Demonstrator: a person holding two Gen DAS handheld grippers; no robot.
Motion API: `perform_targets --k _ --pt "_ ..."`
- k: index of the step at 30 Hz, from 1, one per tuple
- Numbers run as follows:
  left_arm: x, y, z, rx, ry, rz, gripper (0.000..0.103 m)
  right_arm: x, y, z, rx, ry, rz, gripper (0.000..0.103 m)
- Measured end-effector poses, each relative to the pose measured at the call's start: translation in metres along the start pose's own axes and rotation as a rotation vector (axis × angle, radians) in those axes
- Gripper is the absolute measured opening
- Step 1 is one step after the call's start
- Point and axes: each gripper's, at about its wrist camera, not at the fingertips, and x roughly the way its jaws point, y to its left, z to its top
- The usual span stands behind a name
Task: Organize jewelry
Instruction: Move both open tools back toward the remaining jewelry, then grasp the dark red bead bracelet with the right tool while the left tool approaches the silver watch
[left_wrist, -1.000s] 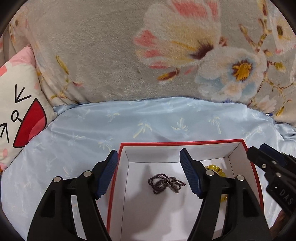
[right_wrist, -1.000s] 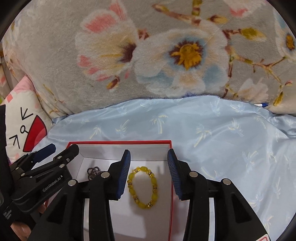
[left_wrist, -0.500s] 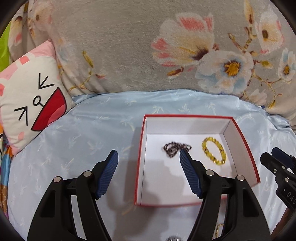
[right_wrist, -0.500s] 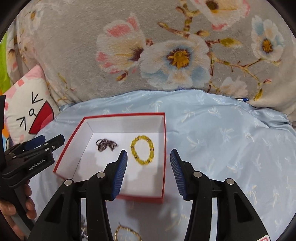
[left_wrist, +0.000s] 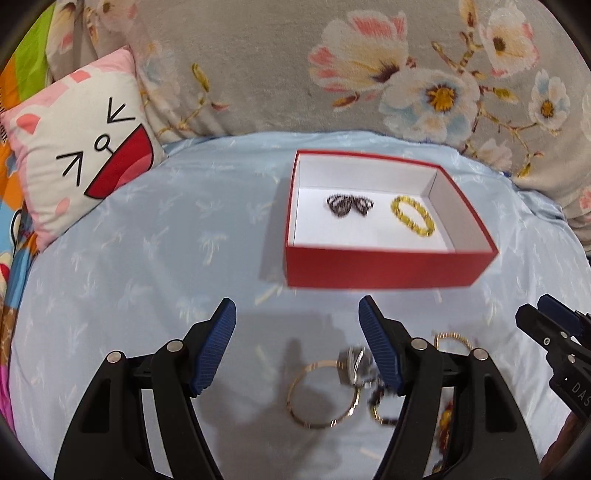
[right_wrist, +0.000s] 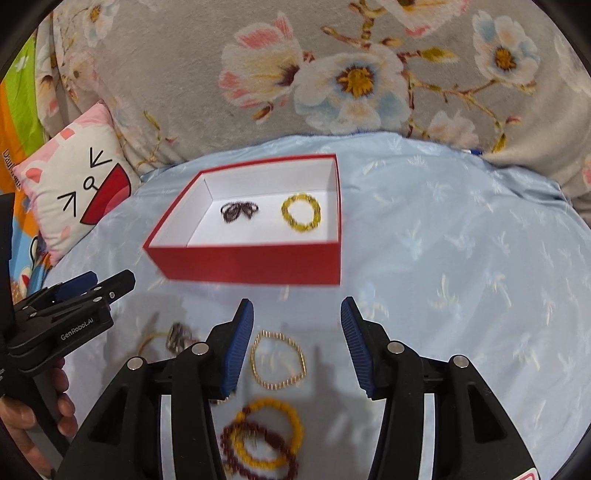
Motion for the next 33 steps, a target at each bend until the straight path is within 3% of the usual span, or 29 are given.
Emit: perform_targets --k 14,21,33 --pt "-0.017 -0.004 -0.070 -0.014 0.049 -0.021 0.065 -0.016 -0.003 -0.078 0.007 0.102 0.010 0.048" --pt "-0.018 -0.003 -0.088 -0.031 0.071 -0.035 0.065 -0.013 -0.001 -0.091 0.002 0.128 0.029 0.048" --pt "-0.018 -0.003 -0.093 -0.039 0.086 -0.051 0.065 0.000 0.000 -0.096 0.004 0.157 0.032 0.036"
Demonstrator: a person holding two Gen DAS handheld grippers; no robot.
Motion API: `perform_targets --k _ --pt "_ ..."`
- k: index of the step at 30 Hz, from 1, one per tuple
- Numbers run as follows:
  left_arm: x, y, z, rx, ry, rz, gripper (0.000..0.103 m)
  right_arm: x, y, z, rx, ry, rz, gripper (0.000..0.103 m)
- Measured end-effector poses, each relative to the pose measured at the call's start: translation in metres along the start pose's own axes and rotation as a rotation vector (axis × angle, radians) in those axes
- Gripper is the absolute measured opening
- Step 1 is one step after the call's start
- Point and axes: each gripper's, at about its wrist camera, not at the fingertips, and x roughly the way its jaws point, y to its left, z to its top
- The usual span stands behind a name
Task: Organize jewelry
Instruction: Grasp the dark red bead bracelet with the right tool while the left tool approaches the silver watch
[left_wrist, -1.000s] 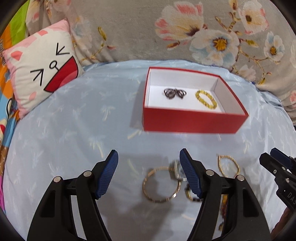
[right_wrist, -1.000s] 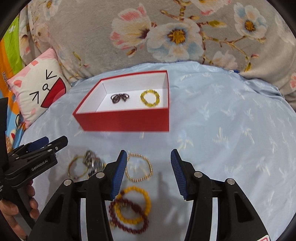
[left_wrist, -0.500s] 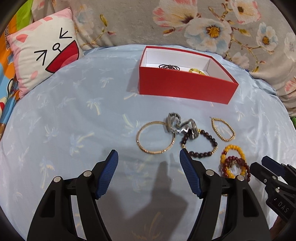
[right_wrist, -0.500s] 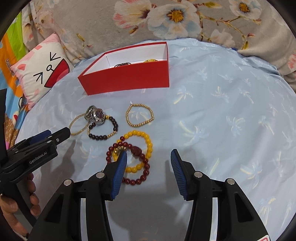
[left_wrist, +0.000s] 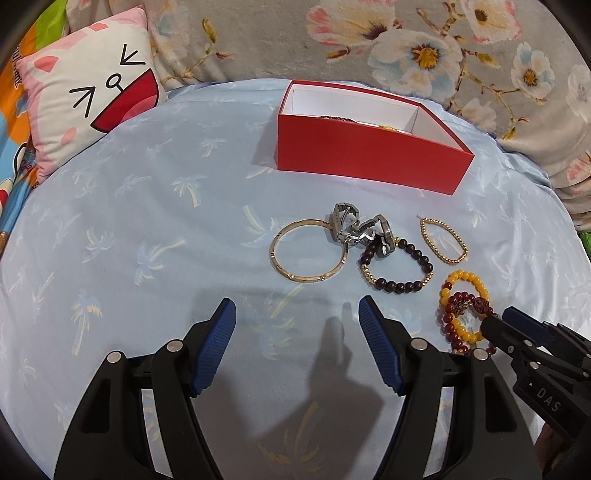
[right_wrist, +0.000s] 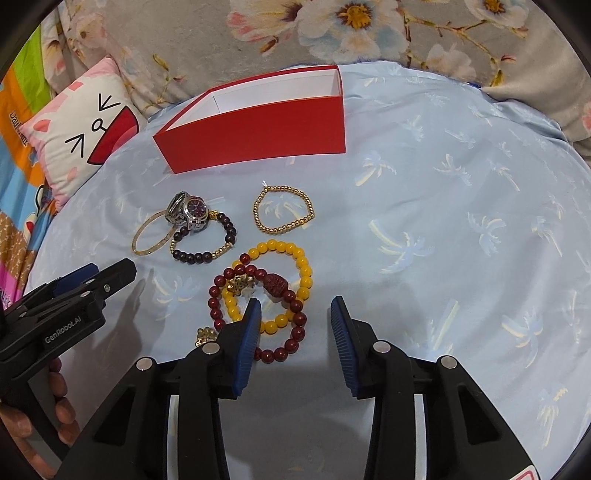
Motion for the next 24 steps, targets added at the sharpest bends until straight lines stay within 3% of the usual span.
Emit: perform_targets --k 9,17,24 --pt "0.000 -0.002 0.002 -0.004 0.004 0.004 0.065 0.004 0.003 0.000 -0.027 0.000 -0.009 0.009" --pt "0.001 -0.009 0.010 0.000 0.007 -0.024 0.066 -0.009 -0.013 -0.001 0.040 -0.027 0.019 0.007" --pt "0.013 -0.041 0.034 0.026 -0.005 -0.061 0.066 -0.016 -0.022 -0.002 0.073 -0.035 0.039 0.007"
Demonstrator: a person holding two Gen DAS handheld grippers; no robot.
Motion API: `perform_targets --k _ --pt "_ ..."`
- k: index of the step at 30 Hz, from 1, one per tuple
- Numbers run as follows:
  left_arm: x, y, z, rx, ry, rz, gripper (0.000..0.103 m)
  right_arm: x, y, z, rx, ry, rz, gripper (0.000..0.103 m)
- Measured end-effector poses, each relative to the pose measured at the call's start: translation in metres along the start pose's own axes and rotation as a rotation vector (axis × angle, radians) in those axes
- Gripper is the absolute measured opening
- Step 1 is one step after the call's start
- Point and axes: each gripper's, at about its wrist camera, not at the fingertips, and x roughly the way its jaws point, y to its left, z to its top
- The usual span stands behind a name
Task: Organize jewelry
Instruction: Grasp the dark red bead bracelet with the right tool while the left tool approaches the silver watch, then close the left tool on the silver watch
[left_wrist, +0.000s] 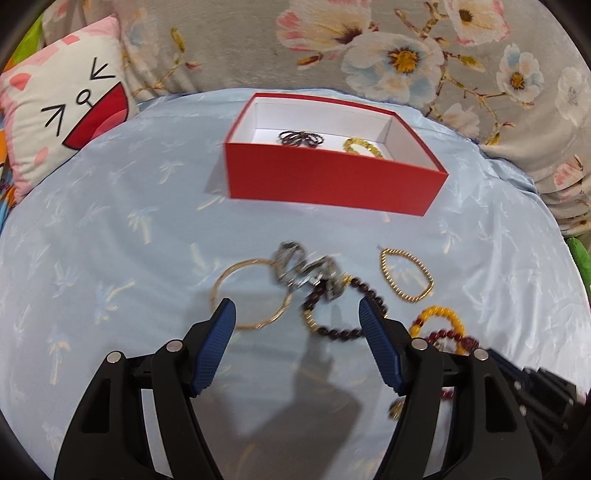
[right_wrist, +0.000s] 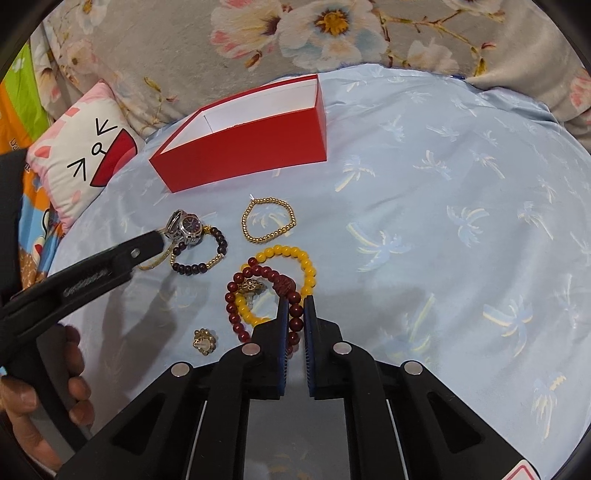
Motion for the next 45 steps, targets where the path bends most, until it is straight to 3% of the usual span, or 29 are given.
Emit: perform_targets --k 6,11,17,23,27,31,34,36,38,39,45 --pt "0.029 -0.018 0.014 0.006 0.019 0.032 0.064 0.001 -0.003 -0.001 0.007 0.005 0.022 0.007" --pt "0.040 -0.015 0.013 0.003 0.038 0.054 0.044 0.002 -0.003 -0.002 0.007 0.008 0.038 0.008" --pt "0.040 -0.007 0.011 -0.008 0.054 0.016 0.030 0.004 -0.005 -0.003 0.019 0.011 0.050 0.008" --pt "0.032 0.001 0.010 -0.022 0.061 -0.012 0.026 0.000 -0.003 -0.003 0.017 0.001 0.057 0.008" --pt "0.025 0.004 0.009 -0.019 0.040 0.007 0.026 0.001 -0.003 -0.004 0.017 0.001 0.061 0.008" --pt "0.019 0.005 0.013 -0.019 0.027 -0.003 0.018 0.000 -0.002 -0.004 0.013 0.000 0.069 0.008" --pt "0.019 0.003 0.012 -0.013 0.039 -0.018 0.018 -0.002 0.000 -0.003 0.006 -0.006 0.070 0.008" --pt "0.017 0.000 0.010 -0.001 0.036 -0.023 0.024 -0.002 0.000 -0.004 0.008 -0.006 0.070 0.008" --pt "0.014 -0.005 0.008 0.017 0.018 -0.015 0.043 -0.002 -0.001 -0.004 0.013 -0.003 0.066 0.008" --pt "0.012 -0.008 0.008 0.027 0.005 -0.012 0.046 -0.002 -0.002 -0.004 0.015 -0.001 0.067 0.008" --pt "0.019 -0.021 0.007 0.081 -0.004 0.003 0.046 0.000 -0.003 -0.006 0.022 0.009 0.072 0.008"
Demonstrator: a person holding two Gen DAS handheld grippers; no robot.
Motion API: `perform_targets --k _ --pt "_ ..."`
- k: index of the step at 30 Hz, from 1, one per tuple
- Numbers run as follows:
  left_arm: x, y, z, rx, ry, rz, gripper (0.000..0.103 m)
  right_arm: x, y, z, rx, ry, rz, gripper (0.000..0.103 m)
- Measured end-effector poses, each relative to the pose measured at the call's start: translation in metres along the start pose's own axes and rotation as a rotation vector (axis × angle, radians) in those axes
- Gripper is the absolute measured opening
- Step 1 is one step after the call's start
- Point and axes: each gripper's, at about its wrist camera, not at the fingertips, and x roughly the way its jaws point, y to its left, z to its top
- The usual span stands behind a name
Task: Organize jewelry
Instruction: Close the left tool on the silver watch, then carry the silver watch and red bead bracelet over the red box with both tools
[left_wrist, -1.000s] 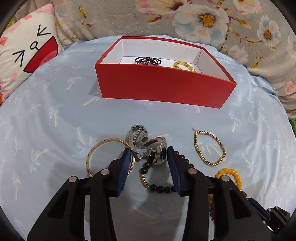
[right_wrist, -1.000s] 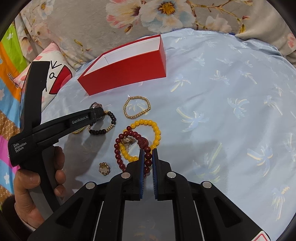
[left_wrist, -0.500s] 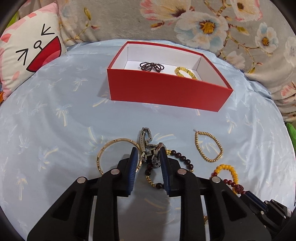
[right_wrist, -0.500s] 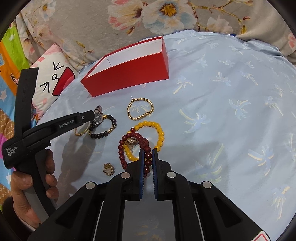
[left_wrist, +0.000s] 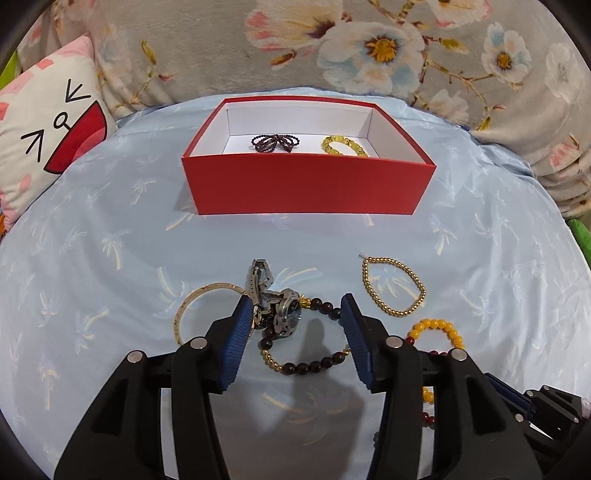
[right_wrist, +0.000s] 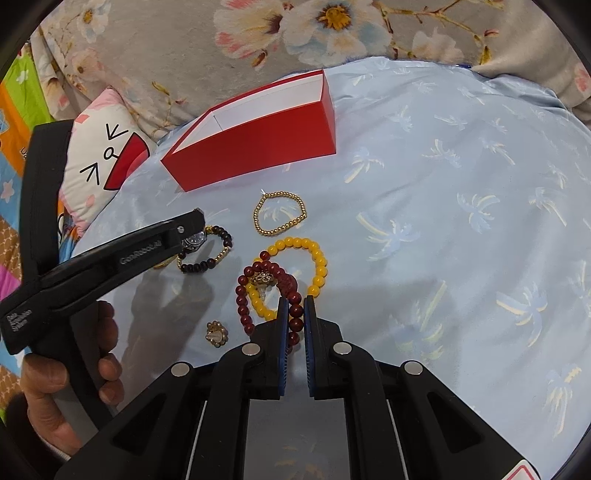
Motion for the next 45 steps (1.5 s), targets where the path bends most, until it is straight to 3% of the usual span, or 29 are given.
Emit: perform_targets --k 3,8,27,45 --pt "0.011 0.000 -0.004 0.005 0.024 0.014 0.038 0.000 0.000 0.000 -0.002 0.001 0.002 0.008" --pt "0.011 0.004 -0.002 -0.003 0.012 0.017 0.010 0.002 -0.002 -0.001 0.004 0.007 0.005 0.008" --pt "-0.041 0.022 0.012 -0.062 -0.040 -0.088 0.006 -0.031 0.017 0.022 -0.023 -0.072 0.046 0.008" --pt "-0.075 0.051 0.043 -0.063 -0.089 -0.097 0.002 -0.060 0.044 0.075 -0.086 -0.175 0.078 0.007"
